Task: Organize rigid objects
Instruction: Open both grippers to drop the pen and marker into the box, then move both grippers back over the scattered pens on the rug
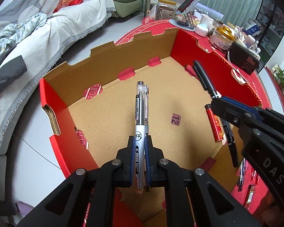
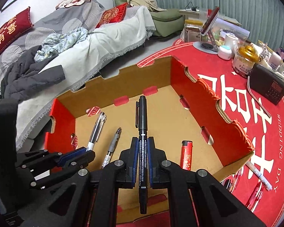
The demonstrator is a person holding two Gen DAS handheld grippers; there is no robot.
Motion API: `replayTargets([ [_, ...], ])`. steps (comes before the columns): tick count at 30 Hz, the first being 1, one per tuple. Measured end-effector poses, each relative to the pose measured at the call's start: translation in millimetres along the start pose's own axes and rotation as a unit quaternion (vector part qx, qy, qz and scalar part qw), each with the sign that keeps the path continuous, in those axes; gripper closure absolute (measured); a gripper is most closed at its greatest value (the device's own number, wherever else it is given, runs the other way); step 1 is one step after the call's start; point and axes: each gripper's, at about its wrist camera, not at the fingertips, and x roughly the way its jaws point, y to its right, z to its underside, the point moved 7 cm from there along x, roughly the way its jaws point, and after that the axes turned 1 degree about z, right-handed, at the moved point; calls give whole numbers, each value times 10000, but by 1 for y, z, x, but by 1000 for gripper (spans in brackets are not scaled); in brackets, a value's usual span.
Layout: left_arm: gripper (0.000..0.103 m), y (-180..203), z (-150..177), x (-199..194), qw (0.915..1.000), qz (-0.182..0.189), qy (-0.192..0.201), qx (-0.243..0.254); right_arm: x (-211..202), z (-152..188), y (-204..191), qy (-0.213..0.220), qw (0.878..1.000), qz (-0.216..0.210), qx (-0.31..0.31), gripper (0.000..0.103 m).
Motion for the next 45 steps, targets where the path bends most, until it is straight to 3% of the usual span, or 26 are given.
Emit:
replayTargets([
  [8, 92, 3, -1, 8, 9998, 90, -178, 38, 13, 2, -1, -210, 9998, -61, 2, 93],
  [12, 85, 5, 0, 5, 9998, 95, -138, 76, 9, 3, 6, -184, 9998, 85, 89, 93],
  [14, 80, 6, 1, 2, 9999, 83, -93, 82, 2, 4, 11, -142, 9996, 89, 206, 93],
  [19, 78, 15, 7, -25, 9988, 403, 291, -21, -45, 19, 31, 271, 9979, 171, 565, 93],
  [23, 78, 40, 24, -62, 9955, 581, 664, 346, -99, 52, 53, 712, 9941, 417, 711, 93],
  [28, 78, 85, 59, -98, 9886, 906, 873, 826, -129, 116, 95, 598, 9887, 879, 1052, 93],
  [30, 78, 104, 74, -100, 9861, 1028, 808, 1027, -132, 143, 114, 447, 9861, 1007, 1243, 93],
  [35, 78, 148, 113, -75, 9819, 1245, 217, 1413, -131, 192, 153, 192, 9762, 1077, 1871, 93],
  [39, 78, 167, 128, -50, 9807, 1306, -163, 1446, -136, 202, 163, 257, 9732, 1077, 2015, 93],
  [45, 78, 181, 137, -39, 9783, 1319, -370, 1557, -131, 216, 168, 237, 9705, 941, 2206, 93],
])
